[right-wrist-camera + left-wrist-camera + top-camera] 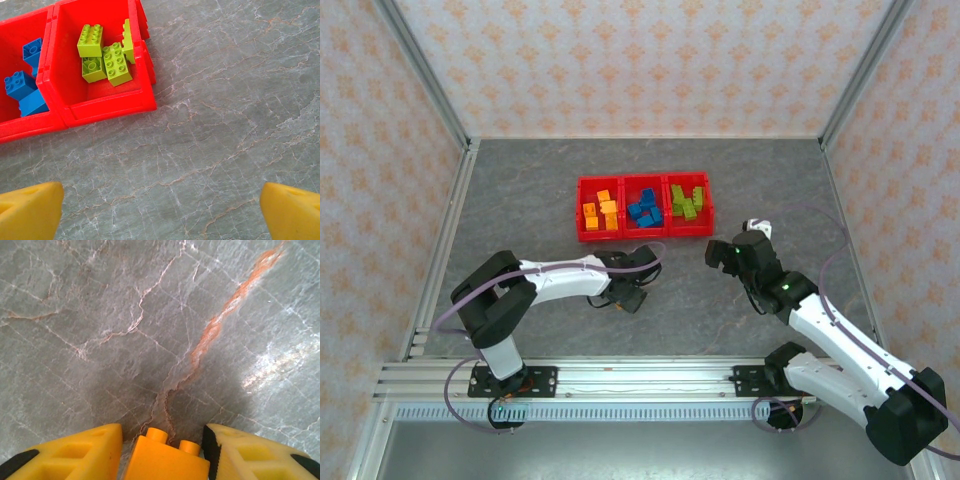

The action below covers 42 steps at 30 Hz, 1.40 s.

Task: Sort the legos into containers by color
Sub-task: Pick up the lego from the middle-left of the table, then place the lego in the container.

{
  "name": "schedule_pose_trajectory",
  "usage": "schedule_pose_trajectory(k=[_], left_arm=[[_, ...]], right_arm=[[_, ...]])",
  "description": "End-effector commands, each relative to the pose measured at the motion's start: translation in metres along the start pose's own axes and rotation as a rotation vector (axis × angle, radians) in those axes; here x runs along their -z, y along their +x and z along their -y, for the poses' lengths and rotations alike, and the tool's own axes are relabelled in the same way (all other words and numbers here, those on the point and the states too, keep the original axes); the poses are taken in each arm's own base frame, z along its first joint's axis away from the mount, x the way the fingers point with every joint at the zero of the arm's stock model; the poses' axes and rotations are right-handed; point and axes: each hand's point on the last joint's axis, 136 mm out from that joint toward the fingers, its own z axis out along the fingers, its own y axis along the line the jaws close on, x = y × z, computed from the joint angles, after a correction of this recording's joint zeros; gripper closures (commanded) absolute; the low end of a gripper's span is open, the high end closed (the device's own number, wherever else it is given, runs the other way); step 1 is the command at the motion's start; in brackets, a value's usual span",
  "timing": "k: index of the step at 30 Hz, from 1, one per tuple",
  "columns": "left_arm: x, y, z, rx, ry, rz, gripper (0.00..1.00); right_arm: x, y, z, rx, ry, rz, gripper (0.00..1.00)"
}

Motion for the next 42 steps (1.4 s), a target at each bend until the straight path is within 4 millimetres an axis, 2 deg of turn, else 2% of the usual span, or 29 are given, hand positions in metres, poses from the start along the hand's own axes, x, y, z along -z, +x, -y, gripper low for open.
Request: schedule_pose_trajectory(k=[1,3,9,12,15,18,23,25,27,30,34,42], left_arm=[[-0.012,0.034,-0.033,0.013,-0.147,-0.121,0.54],[-0.009,0.033,-0.033,0.031,-0.146,-0.114,0.59],[0.002,0.024,-0.034,0.091,-0.147,-0.068,0.66],[0.018,0.01,-0.039,0.136,-0.156,-0.003,0.69],[0.044,-0.01,-0.052,0.218,-0.17,0.09,0.7],[0.077,-0.035,-0.08,0.342,-0.191,0.213,0.7],[0.139,-0.085,-0.145,0.573,-0.216,0.482,0.69],[0.156,-0.102,-0.168,0.645,-0.228,0.576,0.68],[0.164,-0.117,-0.186,0.696,-0.24,0.636,0.67],[0.16,-0.141,-0.202,0.721,-0.246,0.667,0.64],[0.136,-0.171,-0.215,0.723,-0.269,0.646,0.65],[0.095,-0.204,-0.241,0.776,-0.358,0.668,0.67]], right_arm=[[0.003,-0.002,0.002,0.013,0.011,0.009,0.0],[0.003,-0.002,0.002,0.011,0.012,0.008,0.0],[0.003,-0.002,0.002,0.011,0.014,0.007,0.0],[0.004,-0.002,0.002,0.011,0.013,0.01,0.0],[0.004,-0.003,0.002,0.01,0.011,0.012,0.0],[0.004,-0.003,0.002,0.009,0.01,0.013,0.0],[0.003,-0.002,0.001,0.01,0.007,0.011,0.0],[0.004,-0.002,0.001,0.01,0.006,0.011,0.0],[0.005,-0.003,0.001,0.009,0.005,0.013,0.0],[0.005,-0.004,0.002,0.007,0.007,0.016,0.0],[0.006,-0.005,0.002,0.005,0.005,0.023,0.0],[0.007,-0.005,0.002,0.008,0.008,0.022,0.0]])
